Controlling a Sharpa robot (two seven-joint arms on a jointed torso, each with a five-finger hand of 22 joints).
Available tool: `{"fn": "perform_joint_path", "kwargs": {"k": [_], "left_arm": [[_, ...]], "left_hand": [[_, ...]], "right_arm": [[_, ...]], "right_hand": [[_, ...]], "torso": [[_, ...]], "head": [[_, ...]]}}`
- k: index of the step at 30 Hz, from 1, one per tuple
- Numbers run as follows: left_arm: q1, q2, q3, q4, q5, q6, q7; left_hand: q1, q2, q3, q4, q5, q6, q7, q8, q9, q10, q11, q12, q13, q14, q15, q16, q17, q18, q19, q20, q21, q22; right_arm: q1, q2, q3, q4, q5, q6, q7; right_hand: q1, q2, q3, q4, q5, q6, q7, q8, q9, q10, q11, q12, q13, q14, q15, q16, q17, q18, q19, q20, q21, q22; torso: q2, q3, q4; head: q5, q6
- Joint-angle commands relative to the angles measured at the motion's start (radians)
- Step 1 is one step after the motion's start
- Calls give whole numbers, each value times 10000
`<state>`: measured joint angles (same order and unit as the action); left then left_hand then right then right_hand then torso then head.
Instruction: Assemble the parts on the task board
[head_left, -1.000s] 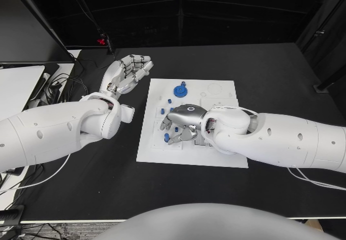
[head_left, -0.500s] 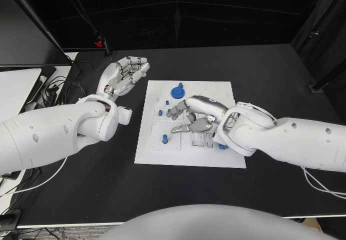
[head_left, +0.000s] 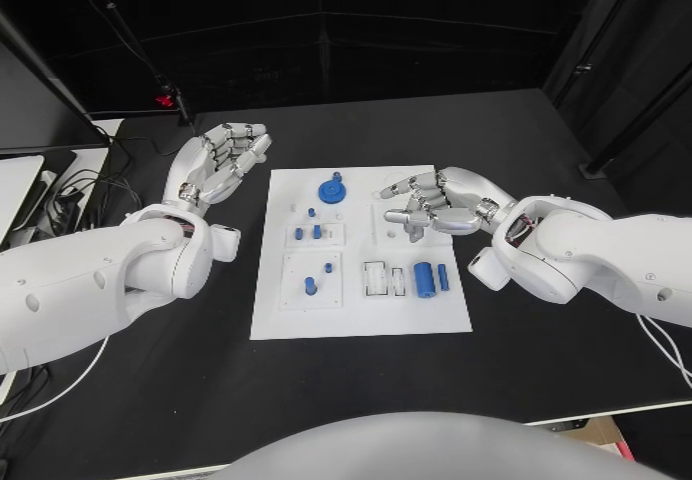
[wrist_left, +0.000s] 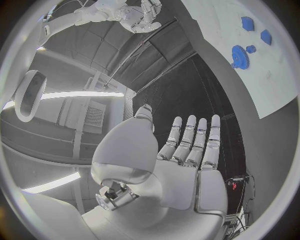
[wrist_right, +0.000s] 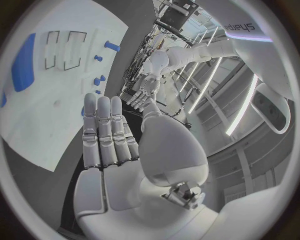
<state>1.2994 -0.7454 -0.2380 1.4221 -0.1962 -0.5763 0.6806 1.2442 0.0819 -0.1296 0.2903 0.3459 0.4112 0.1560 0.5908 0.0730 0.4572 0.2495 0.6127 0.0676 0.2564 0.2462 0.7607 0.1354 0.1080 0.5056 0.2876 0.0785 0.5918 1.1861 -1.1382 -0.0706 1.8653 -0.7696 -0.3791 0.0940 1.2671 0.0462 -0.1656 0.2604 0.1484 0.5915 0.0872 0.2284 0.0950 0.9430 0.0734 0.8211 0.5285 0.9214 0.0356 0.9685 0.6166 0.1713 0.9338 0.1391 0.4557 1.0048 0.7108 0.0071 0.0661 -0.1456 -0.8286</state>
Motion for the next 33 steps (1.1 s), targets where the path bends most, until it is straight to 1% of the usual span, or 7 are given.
{"fn": "perform_joint_path", "kwargs": {"k": [1, 3, 5, 7, 10, 15, 33], "left_arm": [[13, 22, 11, -6, 78, -24, 907], [13, 19, 11, -9, 80, -32, 909], [13, 14, 11, -13, 81, -40, 908], [13, 12, 11, -18, 82, -43, 907], [13, 12, 11, -21, 82, -39, 903], [12, 14, 11, -30, 83, -27, 900], [-4, -29, 11, -38, 84, 28, 899]], "left_hand": [[31, 87, -69, 9, 34, -66, 1329, 57, -11, -41, 3, 61, -12, -31, 0, 70, -17, -36, 38, 19, 56, -17], [31, 87, -69, 9, 34, -66, 1329, 57, -11, -41, 3, 61, -12, -31, 0, 70, -17, -36, 38, 19, 56, -17], [31, 87, -69, 9, 34, -66, 1329, 57, -11, -41, 3, 61, -12, -31, 0, 70, -17, -36, 38, 19, 56, -17], [31, 87, -69, 9, 34, -66, 1329, 57, -11, -41, 3, 61, -12, -31, 0, 70, -17, -36, 38, 19, 56, -17], [31, 87, -69, 9, 34, -66, 1329, 57, -11, -41, 3, 61, -12, -31, 0, 70, -17, -36, 38, 19, 56, -17], [31, 87, -69, 9, 34, -66, 1329, 57, -11, -41, 3, 61, -12, -31, 0, 70, -17, -36, 38, 19, 56, -17], [42, 88, -81, 9, 37, -69, 1329, 66, -15, -40, 2, 74, -13, -24, -2, 82, -33, -34, 44, 19, 61, -19]], "right_arm": [[15, -216, -15, 150, -49, 243, -1053], [15, -362, -42, 214, -746, 56, -1487], [14, -462, -91, 277, -1311, -193, -1861], [14, -550, -151, 351, -1855, -395, -2318], [12, -654, -339, 481, -2708, -578, -3145], [-11, -699, -561, 615, -3638, -688, -4258], [-137, -924, -681, 1213, -5674, -840, -6680]], "right_hand": [[-547, -186, -527, 407, -35, -319, -181, 879, 131, 534, -77, 3504, 3529, 40, -48, 773, 326, 99, 263, -21, 222, 281], [-1144, -372, -592, 159, 263, -191, -152, 1437, 232, 3348, -215, 6046, 7293, 2286, -189, 3174, 3500, 63, 589, -104, 752, 767], [-1490, -862, -286, 356, 495, 94, 121, 2250, 394, 5691, -111, 7352, 9912, 5124, -342, 5518, 7803, -326, 2039, -273, 3828, 2674], [-1715, -1088, 5, 337, 922, 570, 618, 2960, 630, 6278, 105, 7497, 10423, 6494, 57, 6023, 9542, -1002, 4043, -150, 7479, 4387], [-2002, -1354, 391, 345, 1307, 761, 934, 3947, 952, 6278, 391, 7497, 10423, 6494, 313, 6023, 9542, -1465, 5549, 30, 10082, 5293], [-2086, -1442, 525, 344, 1497, 803, 895, 4457, 1113, 6278, 353, 7497, 10423, 6494, 238, 6023, 9542, -1713, 6370, 162, 11151, 5660], [-2158, -1522, 549, 355, 2028, 932, 854, 4717, 1154, 6278, 351, 7497, 10423, 6494, 50, 6023, 9542, -1713, 6370, 120, 11151, 5660]], "torso": [[-4, -1, 42], [-9, 1, 27], [-9, -3, 21], [-2, -3, 25], [7, -1, 29], [8, 2, -8], [-7, 0, 9]], "head": [[-460, 21], [-560, 1], [-629, 6], [-702, 14], [-829, 33], [-821, -6], [-943, -72]]}}
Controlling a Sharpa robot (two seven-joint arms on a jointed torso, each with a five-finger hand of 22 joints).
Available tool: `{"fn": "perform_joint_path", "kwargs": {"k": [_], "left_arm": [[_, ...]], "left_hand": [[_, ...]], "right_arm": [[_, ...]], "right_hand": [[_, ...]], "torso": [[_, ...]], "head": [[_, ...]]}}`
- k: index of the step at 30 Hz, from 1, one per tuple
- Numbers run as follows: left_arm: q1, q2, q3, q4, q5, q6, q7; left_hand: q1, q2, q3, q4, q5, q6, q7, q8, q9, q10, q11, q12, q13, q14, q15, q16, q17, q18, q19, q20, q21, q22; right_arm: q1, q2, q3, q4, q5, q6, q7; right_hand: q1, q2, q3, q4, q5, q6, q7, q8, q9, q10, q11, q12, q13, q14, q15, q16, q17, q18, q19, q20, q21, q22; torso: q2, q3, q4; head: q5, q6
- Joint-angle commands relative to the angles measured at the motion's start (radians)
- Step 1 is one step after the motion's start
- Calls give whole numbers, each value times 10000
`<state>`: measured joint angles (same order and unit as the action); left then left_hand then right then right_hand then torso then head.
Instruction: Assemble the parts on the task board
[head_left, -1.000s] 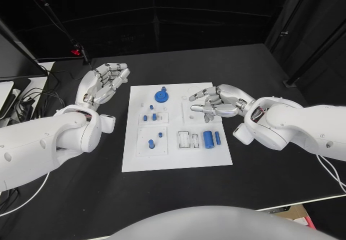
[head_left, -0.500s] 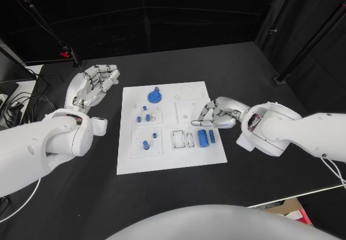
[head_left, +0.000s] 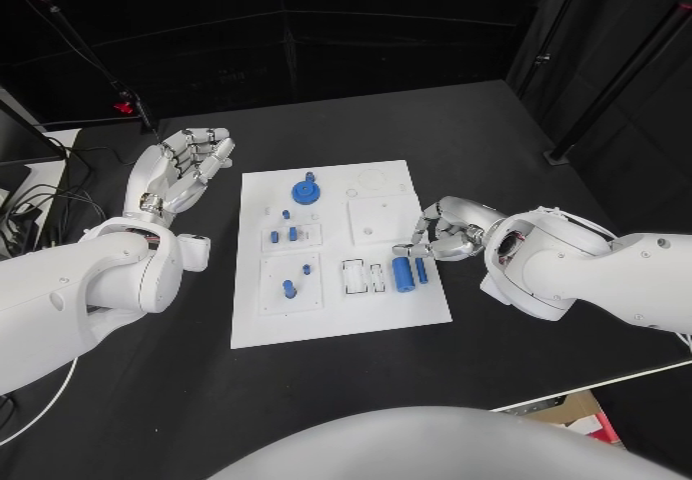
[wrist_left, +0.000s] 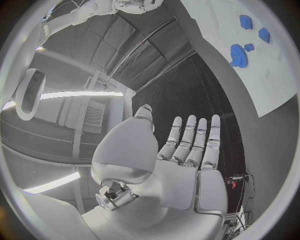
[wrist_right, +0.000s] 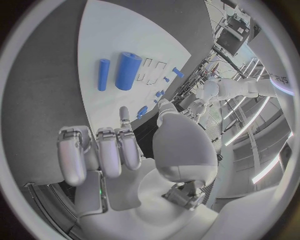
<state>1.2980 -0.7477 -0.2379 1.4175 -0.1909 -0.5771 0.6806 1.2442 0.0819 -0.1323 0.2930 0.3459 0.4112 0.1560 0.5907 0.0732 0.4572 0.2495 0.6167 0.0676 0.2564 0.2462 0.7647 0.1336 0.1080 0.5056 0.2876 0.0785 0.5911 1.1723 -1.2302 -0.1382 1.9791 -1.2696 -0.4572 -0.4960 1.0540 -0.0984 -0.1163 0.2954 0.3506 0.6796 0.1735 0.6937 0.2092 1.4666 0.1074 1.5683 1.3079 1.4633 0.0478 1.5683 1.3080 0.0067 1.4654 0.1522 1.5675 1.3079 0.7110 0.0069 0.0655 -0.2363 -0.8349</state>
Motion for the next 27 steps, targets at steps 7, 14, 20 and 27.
{"fn": "perform_joint_path", "kwargs": {"k": [7, 14, 20, 27], "left_arm": [[-2, -22, 10, 5, 31, 53, 894], [-11, -28, 10, 2, 31, 60, 890], [-17, -30, 10, -1, 31, 63, 898], [-25, -28, 10, -5, 31, 73, 900]], "left_hand": [[42, 88, -54, -17, 37, -68, 1329, 66, -16, -40, 2, 34, -12, -24, -2, 42, -15, -34, 44, 19, 61, -12], [47, 90, -59, -17, 40, -71, 1329, 69, -18, -40, 1, 40, -13, -21, -2, 47, -23, -34, 45, 19, 63, -13], [49, 92, -62, -16, 41, -71, 1329, 71, -19, -40, 1, 43, -13, -20, -2, 50, -27, -33, 45, 19, 63, -14], [49, 92, -62, -16, 41, -71, 1329, 71, -19, -40, 1, 43, -13, -20, -2, 50, -27, -33, 45, 19, 63, -14]], "right_arm": [[-12, 115, -7, 204, -1134, 693, -1479], [-39, 254, -7, 300, -1475, 1378, -1907], [-48, 376, -7, 292, -1540, 1849, -2101], [-53, 553, -6, 249, -1551, 2357, -2238]], "right_hand": [[-266, -187, -21, 19, -155, 265, -104, 304, 123, 1042, -72, 25, 2628, 1075, -143, 25, 2628, -67, 1054, -76, 33, 2629], [-460, -279, -56, 26, -342, 349, -170, 444, 205, 1042, -137, 25, 2628, 1075, -205, 25, 2628, -67, 1054, -133, 33, 2629], [-629, -203, -26, 27, -445, 391, -207, 513, 250, 1042, -174, 25, 2628, 1075, -238, 25, 2628, -67, 1054, -169, 33, 2629], [-709, -47, 64, 17, -505, 501, -267, 622, 323, 1042, -230, 25, 2628, 1075, -271, 25, 2628, -67, 1054, -204, 33, 2629]], "torso": [[-6, 4, 26], [-5, 6, 20], [-4, 9, 33], [1, 7, 29]], "head": [[-121, -48], [-127, -62], [-167, -82], [-149, -137]]}}
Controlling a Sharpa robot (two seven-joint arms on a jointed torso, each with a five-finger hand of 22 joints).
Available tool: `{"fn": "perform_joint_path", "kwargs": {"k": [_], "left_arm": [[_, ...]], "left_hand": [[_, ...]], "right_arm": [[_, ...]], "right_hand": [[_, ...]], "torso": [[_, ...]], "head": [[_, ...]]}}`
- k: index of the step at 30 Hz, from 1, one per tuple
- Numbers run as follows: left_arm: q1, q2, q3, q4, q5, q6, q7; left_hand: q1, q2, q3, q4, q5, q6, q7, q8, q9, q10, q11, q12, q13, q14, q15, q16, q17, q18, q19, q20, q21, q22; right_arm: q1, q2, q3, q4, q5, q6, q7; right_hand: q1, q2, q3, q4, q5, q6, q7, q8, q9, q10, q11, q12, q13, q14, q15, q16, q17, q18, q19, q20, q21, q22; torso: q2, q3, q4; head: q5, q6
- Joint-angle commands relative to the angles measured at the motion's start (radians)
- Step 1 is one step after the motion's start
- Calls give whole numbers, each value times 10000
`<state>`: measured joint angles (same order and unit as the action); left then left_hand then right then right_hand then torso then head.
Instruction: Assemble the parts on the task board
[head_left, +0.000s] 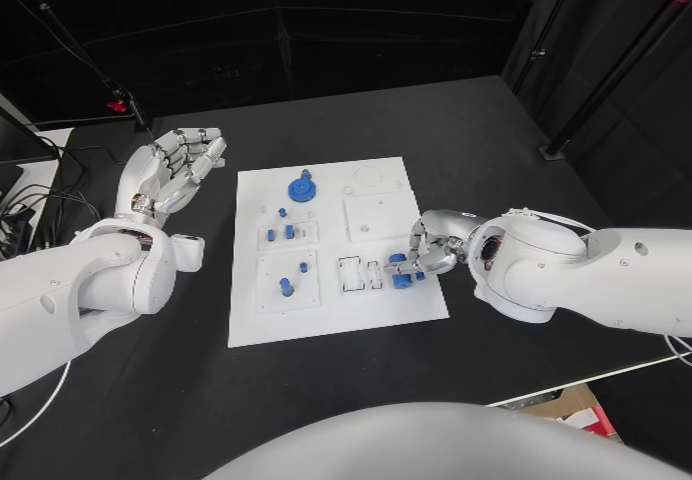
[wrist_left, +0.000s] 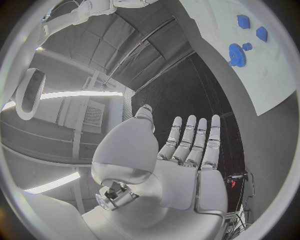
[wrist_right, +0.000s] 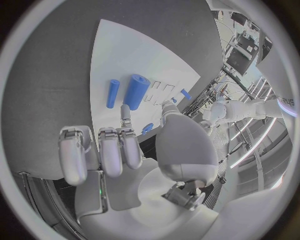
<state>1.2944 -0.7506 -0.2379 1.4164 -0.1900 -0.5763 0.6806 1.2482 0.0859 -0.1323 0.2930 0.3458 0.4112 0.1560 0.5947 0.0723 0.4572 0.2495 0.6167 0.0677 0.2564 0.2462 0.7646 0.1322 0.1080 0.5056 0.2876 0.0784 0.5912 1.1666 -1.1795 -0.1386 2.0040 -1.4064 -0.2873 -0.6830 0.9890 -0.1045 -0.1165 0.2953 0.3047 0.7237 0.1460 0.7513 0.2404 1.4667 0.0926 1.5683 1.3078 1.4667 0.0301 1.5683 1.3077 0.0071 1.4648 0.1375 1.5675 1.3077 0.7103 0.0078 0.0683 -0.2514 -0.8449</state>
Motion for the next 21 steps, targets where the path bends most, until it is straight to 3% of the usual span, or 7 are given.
{"fn": "perform_joint_path", "kwargs": {"k": [1, 21], "left_arm": [[10, 4, 10, 4, 22, 69, 899], [4, -6, 10, 11, 22, 87, 891]], "left_hand": [[9, 52, -62, -16, 42, -72, 1329, 32, -10, -40, 1, 44, -13, -19, -2, 52, -14, -33, 45, 19, 64, -15], [13, 59, -68, -15, 48, -74, 1328, 37, -12, -31, 0, 57, -12, -12, -3, 62, -23, -33, 45, 19, 65, -17]], "right_arm": [[4, 66, -2, -14, -178, 709, -383], [3, 283, -1, -244, 7, 1235, -459]], "right_hand": [[-62, 48, 85, 16, -56, 69, -2, 57, 21, 1041, -93, 25, 2630, 1041, -99, 25, 2631, -71, 1060, -62, 33, 2631], [-109, 277, 177, 7, -119, 44, -25, 60, 54, 1041, -122, 25, 2630, 1041, -119, 25, 2631, -71, 1060, -88, 33, 2631]], "torso": [[7, -1, 5], [-2, -6, -1]], "head": [[-2, -47], [13, -106]]}}
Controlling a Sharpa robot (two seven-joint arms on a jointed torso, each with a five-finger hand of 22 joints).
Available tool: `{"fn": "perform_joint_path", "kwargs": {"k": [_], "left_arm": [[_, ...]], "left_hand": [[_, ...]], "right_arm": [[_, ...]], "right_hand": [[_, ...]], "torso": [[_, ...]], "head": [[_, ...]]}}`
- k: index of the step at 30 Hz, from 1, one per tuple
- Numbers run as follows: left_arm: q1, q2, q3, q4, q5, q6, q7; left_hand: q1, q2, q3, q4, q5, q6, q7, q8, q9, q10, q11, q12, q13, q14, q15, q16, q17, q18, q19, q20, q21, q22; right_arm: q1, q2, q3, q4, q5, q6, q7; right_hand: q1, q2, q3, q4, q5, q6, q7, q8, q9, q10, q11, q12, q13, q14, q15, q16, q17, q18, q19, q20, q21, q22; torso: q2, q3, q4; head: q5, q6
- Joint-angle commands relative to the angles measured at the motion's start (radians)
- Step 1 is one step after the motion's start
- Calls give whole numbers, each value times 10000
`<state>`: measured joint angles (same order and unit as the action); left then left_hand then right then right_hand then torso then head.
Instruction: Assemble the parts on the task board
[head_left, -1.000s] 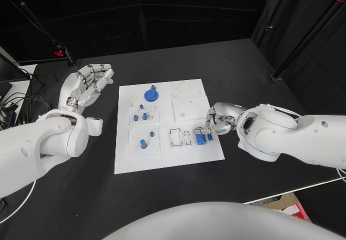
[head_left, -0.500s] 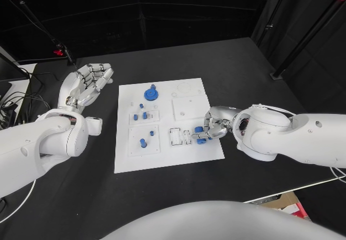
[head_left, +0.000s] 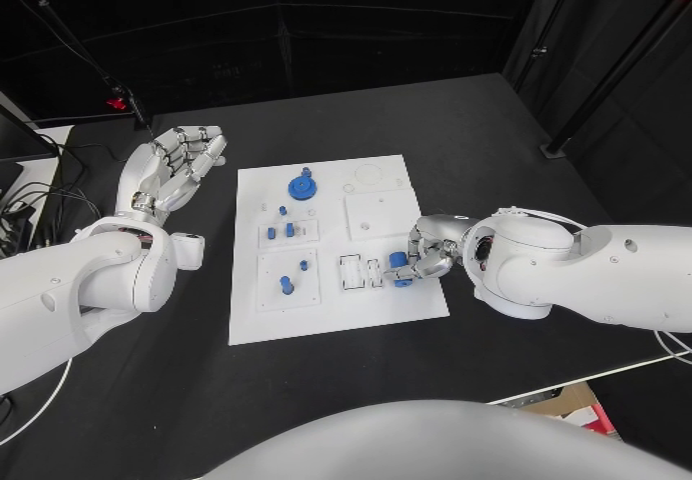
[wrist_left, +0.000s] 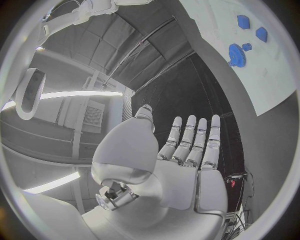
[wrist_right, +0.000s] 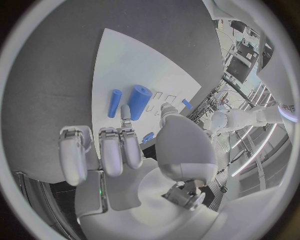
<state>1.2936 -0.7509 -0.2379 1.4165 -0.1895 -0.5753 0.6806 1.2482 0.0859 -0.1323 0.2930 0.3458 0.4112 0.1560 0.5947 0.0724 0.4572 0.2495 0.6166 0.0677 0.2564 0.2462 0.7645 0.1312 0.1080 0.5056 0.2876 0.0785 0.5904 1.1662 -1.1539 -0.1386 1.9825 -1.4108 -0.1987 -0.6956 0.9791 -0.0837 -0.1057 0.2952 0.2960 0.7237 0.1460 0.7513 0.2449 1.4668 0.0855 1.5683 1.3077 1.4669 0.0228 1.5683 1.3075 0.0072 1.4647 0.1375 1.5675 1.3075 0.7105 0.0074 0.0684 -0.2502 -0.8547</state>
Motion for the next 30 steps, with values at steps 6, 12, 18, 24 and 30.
{"fn": "perform_joint_path", "kwargs": {"k": [6, 12, 18, 24, 30], "left_arm": [[9, 0, 10, 9, 17, 82, 889], [8, -1, 10, 13, 17, 90, 878], [8, 0, 10, 9, 17, 100, 868], [7, 6, 10, 7, 17, 141, 842], [7, 0, 10, 15, 17, 133, 838]], "left_hand": [[13, 59, -68, -15, 48, -74, 1328, 37, -13, -32, 0, 57, -12, -12, -3, 62, -13, -33, 45, 19, 65, -9], [13, 59, -68, -15, 48, -74, 1328, 37, -13, -32, 0, 57, -12, -12, -3, 62, -13, -33, 45, 19, 65, -9], [20, 65, -78, -14, 53, -77, 1327, 44, -16, -24, -1, 73, -11, -3, -5, 74, -27, -33, 43, 19, 66, -12], [23, 70, -84, -14, 56, -75, 1326, 52, -17, -15, -3, 85, -10, 4, -5, 83, -37, -34, 41, 20, 66, -14], [23, 70, -84, -14, 56, -75, 1326, 52, -17, -15, -3, 85, -10, 4, -5, 83, -37, -34, 41, 20, 66, -14]], "right_arm": [[6, 168, -1, -154, 56, 384, -321], [4, 366, -1, -306, 131, 398, -289], [-37, 551, -1, -465, 308, 364, -247], [-61, 732, 0, -650, 462, 426, -271], [-67, 882, 0, -810, 493, 521, -319]], "right_hand": [[-37, 107, 75, 9, -82, 23, -24, 50, 13, 1040, -52, 25, 2631, 1039, -49, 25, 2633, -72, 1061, -93, 33, 2633], [-48, 245, 116, 2, -132, 10, -26, 44, 26, 1040, -55, 25, 2631, 1039, -50, 25, 2633, -72, 1061, -98, 33, 2633], [-22, 389, 156, -9, -158, -17, -22, 29, 36, 1040, -52, 25, 2631, 1039, -54, 25, 2633, -72, 1061, -102, 33, 2633], [131, 484, 192, -31, -155, -57, -12, -1, 38, 1040, -45, 25, 2631, 1039, -52, 25, 2633, -72, 1061, -103, 33, 2633], [242, 530, 204, -36, -152, -67, -10, -14, 41, 1040, -43, 25, 2631, 1039, -49, 25, 2633, -72, 1061, -101, 33, 2633]], "torso": [[-1, 3, -6], [4, -2, -7], [-5, -7, -6], [3, 4, 9], [-1, -4, -3]], "head": [[21, -21], [79, -24], [86, -46], [140, -63], [162, -59]]}}
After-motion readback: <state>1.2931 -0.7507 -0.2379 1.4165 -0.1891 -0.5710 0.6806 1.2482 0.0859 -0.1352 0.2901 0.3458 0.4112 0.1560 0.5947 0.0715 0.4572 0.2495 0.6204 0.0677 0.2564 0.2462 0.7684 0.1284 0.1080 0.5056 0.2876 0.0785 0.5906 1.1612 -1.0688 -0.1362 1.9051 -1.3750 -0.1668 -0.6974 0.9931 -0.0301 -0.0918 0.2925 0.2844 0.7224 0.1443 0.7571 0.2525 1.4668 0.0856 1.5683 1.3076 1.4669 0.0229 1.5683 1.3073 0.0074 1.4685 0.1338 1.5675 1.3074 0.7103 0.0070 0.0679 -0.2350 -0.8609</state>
